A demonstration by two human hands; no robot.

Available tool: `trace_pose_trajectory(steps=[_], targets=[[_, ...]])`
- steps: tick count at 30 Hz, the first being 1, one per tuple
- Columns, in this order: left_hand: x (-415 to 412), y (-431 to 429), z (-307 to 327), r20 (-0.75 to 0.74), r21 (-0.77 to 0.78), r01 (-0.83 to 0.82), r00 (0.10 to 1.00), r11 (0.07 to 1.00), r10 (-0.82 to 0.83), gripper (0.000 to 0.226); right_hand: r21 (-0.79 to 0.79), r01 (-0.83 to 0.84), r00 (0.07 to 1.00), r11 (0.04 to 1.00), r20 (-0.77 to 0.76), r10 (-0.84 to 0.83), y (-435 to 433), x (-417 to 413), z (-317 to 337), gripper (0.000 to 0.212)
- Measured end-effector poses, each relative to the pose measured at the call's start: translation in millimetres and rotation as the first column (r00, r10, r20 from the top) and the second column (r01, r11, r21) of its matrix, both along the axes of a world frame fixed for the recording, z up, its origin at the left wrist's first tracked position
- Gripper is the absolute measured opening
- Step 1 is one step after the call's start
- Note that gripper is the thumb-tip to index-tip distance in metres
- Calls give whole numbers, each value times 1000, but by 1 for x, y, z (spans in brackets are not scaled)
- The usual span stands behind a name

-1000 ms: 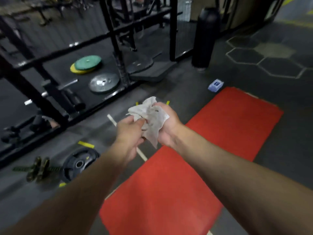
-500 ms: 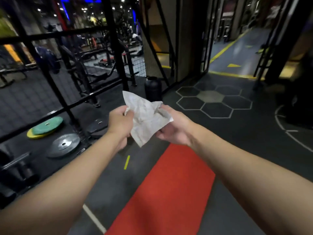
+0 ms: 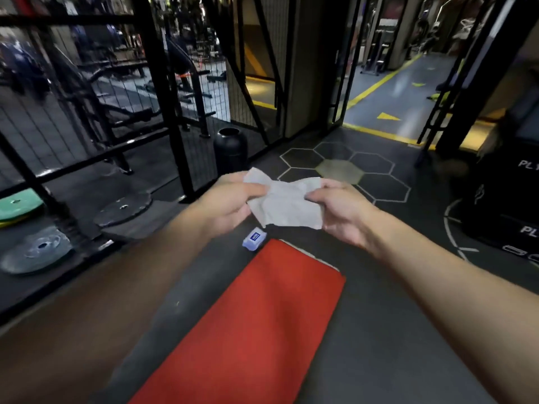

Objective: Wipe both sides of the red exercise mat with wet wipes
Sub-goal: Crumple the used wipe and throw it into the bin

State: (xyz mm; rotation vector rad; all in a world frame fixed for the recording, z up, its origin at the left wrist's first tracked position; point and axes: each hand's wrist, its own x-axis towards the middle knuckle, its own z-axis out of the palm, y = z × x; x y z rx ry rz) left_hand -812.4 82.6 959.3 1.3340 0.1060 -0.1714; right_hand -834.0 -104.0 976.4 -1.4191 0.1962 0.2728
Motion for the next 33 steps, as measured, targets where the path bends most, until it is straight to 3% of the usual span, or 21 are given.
trace_pose_trajectory(steps=[3, 6, 9, 11, 14, 17, 19, 21, 24, 25, 27, 30, 33], targets=[[52, -34, -4, 38, 76, 58, 997, 995, -61, 39, -65, 16, 999, 998, 39, -14, -45, 56, -2, 38], [114, -80, -6, 41, 81, 90, 995, 993, -93, 31, -74, 52, 997, 996, 58, -48, -89, 114, 0, 39], [177, -127, -8, 82, 70, -21, 997, 997, 15, 28, -68, 60, 993, 996, 107, -53, -127, 173, -2, 30], [215, -153, -12, 174, 114, -70, 984, 991, 49, 28, -144, 82, 975, 986, 214, -50, -155, 213, -7, 36], [281, -196, -23, 342, 308, -164, 938, 937, 52, 16, -328, 105, 927, 939, 374, 28, -211, 285, -20, 30], [344, -239, -30, 324, 348, -72, 945, 935, -48, 6, -448, 141, 859, 883, 498, 115, -268, 355, -36, 13], [382, -274, -35, 286, 383, -11, 952, 924, -107, 7, -547, 177, 813, 818, 550, 193, -308, 407, -43, 18], [419, -304, -37, 349, 501, -50, 925, 864, -148, 24, -612, 214, 771, 761, 585, 253, -344, 461, -45, 25], [462, -328, -36, 505, 689, -168, 809, 705, -301, 33, -723, 54, 751, 688, 484, 450, -373, 524, -41, 10], [475, -334, -31, 532, 738, -223, 772, 636, -348, 36, -718, -24, 745, 696, 451, 491, -378, 547, -39, 12], [504, -340, -25, 545, 804, -307, 724, 509, -424, 37, -599, -120, 827, 791, 380, 413, -380, 593, -34, 23], [551, -338, -22, 531, 827, -359, 750, 433, -395, 33, -387, -219, 917, 896, 232, 324, -374, 660, -38, 18], [615, -345, -29, 420, 840, -280, 878, 465, -230, 24, -401, -259, 898, 879, 234, 372, -367, 727, -43, 20]])
